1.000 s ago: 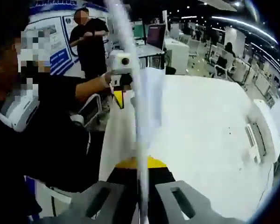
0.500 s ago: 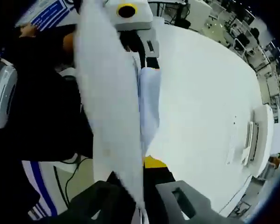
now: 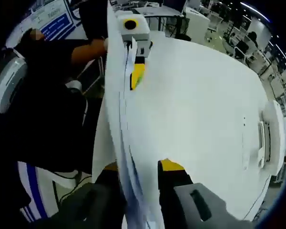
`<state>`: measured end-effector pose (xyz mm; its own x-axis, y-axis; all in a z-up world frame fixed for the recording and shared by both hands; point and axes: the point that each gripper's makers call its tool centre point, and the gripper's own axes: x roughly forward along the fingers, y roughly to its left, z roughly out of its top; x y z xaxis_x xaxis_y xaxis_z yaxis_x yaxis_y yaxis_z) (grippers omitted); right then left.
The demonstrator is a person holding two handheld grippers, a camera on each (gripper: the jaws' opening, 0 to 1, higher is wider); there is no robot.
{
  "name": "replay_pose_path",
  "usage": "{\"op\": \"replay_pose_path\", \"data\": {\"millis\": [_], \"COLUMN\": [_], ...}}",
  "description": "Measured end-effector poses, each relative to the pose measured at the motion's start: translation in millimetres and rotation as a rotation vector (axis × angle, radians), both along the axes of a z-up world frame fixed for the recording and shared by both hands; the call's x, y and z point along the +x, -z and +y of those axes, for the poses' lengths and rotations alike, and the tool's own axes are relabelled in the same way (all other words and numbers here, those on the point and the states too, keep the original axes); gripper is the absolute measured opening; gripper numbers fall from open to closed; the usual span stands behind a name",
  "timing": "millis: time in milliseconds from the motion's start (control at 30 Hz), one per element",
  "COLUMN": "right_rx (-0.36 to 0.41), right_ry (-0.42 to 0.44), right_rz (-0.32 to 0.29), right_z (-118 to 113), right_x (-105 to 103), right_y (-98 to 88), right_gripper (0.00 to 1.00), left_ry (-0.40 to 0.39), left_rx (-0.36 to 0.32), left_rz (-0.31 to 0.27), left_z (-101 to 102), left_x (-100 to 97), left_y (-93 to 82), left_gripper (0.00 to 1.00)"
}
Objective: Organize the stack of printing papers by aligning and flattening the scattered papers on the table
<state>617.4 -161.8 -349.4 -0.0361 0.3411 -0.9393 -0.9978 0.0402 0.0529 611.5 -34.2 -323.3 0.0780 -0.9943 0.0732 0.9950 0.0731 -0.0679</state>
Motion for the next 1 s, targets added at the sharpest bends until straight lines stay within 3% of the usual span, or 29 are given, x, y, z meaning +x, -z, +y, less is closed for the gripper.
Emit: {"op": "replay_pose_path", "data": {"millis": [67,267,433,500,567,600,667,700,767,867,967,1000], "right_rx": [0.026,0.213,0.551,0.709,0.859,0.890,0.975,0.994,1.004,0.973,0.955,0.958], "right_ry": [0.073,0.151,0.253,0.282,0.298,0.296,0.273,0.269,0.358,0.356,0.324,0.317], "right_rz": [0.008,0.031,0.047,0.068,0.051,0.065,0.082,0.087,0.093,0.031,-0.076,-0.082], "right_z": [-17.2,-46.1,-46.3,-40.4,-38.5,-40.9,-37.5,-33.4,-31.9,-28.3,-23.6,-21.5], "right_x": [6.5,8.5,7.6,2.7,3.4,-1.1,-13.8,-18.0,-11.6,-6.3,2.0,1.5], "right_y": [2.2,4.3,5.9,4.6,5.8,11.9,19.4,18.9,17.8,-0.2,-38.3,-48.5], "right_gripper": [0.21,0.28,0.45,0.45,0.37,0.29,0.00,0.00,0.00,0.00,0.00,0.00], "left_ry": [0.004,-0.003,0.007,-0.003,-0.002,-0.009,-0.027,-0.034,-0.061,-0.089,-0.120,-0.115], "left_rx": [-0.015,-0.052,-0.082,-0.096,-0.122,-0.124,-0.116,-0.114,-0.127,-0.137,-0.131,-0.135], "left_rz": [0.008,0.030,0.027,0.039,0.058,0.058,0.072,0.079,0.088,0.080,0.060,0.048], "left_z": [4.2,11.1,14.8,17.1,19.2,19.7,20.4,20.2,20.4,24.1,27.1,28.6], "left_x": [-1.7,-2.7,-7.1,-4.9,-4.6,-4.5,-1.9,-0.1,3.5,8.4,10.3,8.6], "left_y": [1.6,3.7,2.8,3.2,1.5,1.9,4.8,5.7,0.0,-11.8,-25.5,-28.5], "left_gripper": [0.05,0.05,0.05,0.05,0.05,0.05,0.05,0.05,0.05,0.06,0.06,0.06]}}
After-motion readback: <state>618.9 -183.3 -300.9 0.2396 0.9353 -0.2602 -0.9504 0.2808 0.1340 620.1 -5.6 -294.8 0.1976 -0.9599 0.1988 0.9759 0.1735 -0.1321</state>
